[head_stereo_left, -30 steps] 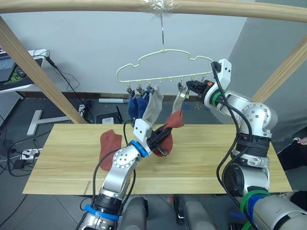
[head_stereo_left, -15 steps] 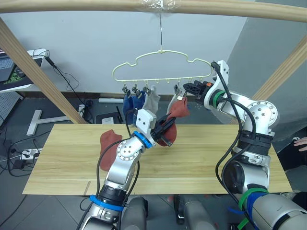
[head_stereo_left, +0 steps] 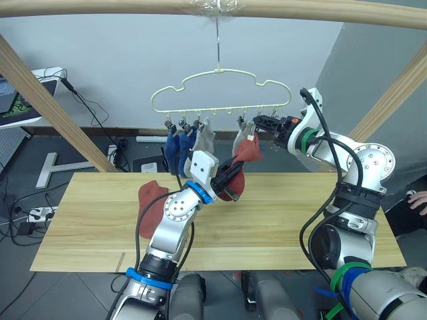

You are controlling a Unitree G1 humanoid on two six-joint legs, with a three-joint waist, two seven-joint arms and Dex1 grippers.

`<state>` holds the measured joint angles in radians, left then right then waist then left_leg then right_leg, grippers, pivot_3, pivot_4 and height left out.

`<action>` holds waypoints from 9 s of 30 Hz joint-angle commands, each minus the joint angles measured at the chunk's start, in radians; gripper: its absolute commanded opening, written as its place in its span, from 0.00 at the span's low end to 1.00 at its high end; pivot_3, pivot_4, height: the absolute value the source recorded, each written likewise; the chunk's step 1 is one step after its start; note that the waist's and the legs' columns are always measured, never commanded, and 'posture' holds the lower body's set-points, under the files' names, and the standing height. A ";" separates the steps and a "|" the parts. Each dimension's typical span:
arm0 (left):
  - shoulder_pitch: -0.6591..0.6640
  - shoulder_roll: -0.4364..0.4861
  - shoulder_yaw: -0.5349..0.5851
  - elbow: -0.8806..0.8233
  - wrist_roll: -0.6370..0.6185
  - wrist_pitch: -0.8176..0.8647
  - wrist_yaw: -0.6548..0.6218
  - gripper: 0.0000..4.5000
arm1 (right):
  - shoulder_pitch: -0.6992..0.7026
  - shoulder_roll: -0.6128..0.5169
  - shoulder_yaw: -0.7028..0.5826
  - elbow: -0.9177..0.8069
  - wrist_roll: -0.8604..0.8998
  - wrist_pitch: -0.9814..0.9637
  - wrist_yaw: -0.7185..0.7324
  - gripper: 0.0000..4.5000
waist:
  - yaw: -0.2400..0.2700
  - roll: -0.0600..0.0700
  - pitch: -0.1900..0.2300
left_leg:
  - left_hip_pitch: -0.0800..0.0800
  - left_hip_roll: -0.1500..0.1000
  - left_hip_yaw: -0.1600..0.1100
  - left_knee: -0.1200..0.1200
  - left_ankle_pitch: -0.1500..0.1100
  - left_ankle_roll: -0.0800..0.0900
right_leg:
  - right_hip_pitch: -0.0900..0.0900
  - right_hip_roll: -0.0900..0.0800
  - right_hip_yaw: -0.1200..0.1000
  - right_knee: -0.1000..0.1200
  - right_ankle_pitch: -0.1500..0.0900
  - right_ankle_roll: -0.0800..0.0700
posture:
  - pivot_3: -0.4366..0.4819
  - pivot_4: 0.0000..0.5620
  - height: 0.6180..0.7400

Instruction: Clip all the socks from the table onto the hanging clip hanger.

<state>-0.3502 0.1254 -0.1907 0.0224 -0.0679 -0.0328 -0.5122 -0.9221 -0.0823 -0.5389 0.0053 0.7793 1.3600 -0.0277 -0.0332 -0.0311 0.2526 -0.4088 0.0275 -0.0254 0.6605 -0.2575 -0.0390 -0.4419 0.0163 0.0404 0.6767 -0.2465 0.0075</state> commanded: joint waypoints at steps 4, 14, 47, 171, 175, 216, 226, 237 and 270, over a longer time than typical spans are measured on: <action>-0.009 -0.033 -0.008 -0.042 -0.047 0.018 -0.011 0.00 | 0.004 -0.017 -0.062 -0.078 0.094 0.012 0.004 0.99 | 0.000 0.000 0.000 | 0.000 0.000 0.000 0.000 0.000 0.000 | 0.000 0.000 0.000 0.000 0.000 0.000 | 0.46 0.41 1.00; 0.011 -0.070 0.015 -0.064 -0.197 0.179 -0.050 0.53 | 0.213 -0.206 0.104 -0.334 0.068 -0.105 0.143 1.00 | -0.002 0.000 0.000 | -0.003 -0.001 0.001 0.000 0.000 0.000 | 0.000 0.001 -0.001 -0.003 0.000 0.001 | 0.42 0.38 1.00; 0.163 0.230 0.208 -0.437 -0.331 0.403 -0.048 1.00 | 0.419 -0.115 0.553 -0.247 -0.560 -0.873 0.160 0.28 | 0.001 0.000 0.000 | 0.001 0.001 0.001 0.001 0.001 -0.001 | 0.001 0.000 0.001 0.001 0.000 0.001 | 0.52 0.40 1.00; 0.141 0.288 0.300 0.321 -0.019 0.305 0.211 1.00 | 0.264 -0.099 0.528 -0.058 -0.659 -0.879 0.256 0.00 | 0.006 0.000 0.001 | 0.005 0.001 0.000 0.000 0.000 0.000 | 0.001 -0.002 0.001 0.003 0.000 0.000 | 0.53 0.47 1.00; 0.111 0.285 0.288 0.438 -0.028 0.296 0.159 0.96 | 0.266 -0.099 0.526 -0.063 -0.653 -0.862 0.256 0.00 | 0.009 0.000 0.001 | 0.006 0.001 0.000 0.000 0.000 0.000 | 0.003 -0.002 0.000 0.003 0.000 0.000 | 0.52 0.47 1.00; 0.104 0.131 -0.046 -0.258 -0.036 0.053 -0.112 0.00 | -0.086 -0.022 -0.104 -0.102 -0.157 0.248 0.119 0.00 | 0.005 0.001 0.000 | 0.000 0.001 0.001 0.001 0.000 0.000 | 0.000 -0.001 0.000 0.001 0.000 0.000 | 0.48 0.41 1.00; 0.039 0.099 -0.061 -0.166 0.008 0.009 -0.094 0.00 | -0.091 -0.002 -0.143 -0.109 -0.102 0.254 0.045 0.00 | 0.001 0.001 0.000 | -0.001 0.000 0.001 0.000 0.000 0.000 | 0.000 -0.001 -0.001 0.000 0.000 0.000 | 0.46 0.42 1.00; -0.021 0.082 -0.049 -0.099 0.040 -0.032 -0.052 0.00 | -0.093 -0.006 -0.155 -0.096 -0.026 0.254 -0.019 0.00 | 0.000 0.001 0.000 | -0.001 0.000 0.001 0.000 0.000 0.000 | 0.000 -0.001 -0.001 0.000 0.000 0.000 | 0.45 0.43 1.00; 0.011 -0.033 0.041 -0.113 -0.330 0.378 -0.109 0.61 | 0.185 -0.106 -0.090 -0.322 0.017 0.041 0.033 1.00 | -0.018 0.001 0.000 | -0.002 0.001 0.000 0.000 0.000 0.000 | 0.000 0.001 -0.002 -0.001 0.000 0.001 | 0.41 0.42 1.00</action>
<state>-0.3460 0.0896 -0.1739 -0.0678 -0.3636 0.3279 -0.6204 -0.7489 -0.1656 -0.6575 -0.2491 0.7983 1.4399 -0.0167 -0.0516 -0.0304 0.2531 -0.4112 0.0277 -0.0248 0.6606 -0.2574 -0.0386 -0.4424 0.0173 0.0386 0.6755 -0.2468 0.0081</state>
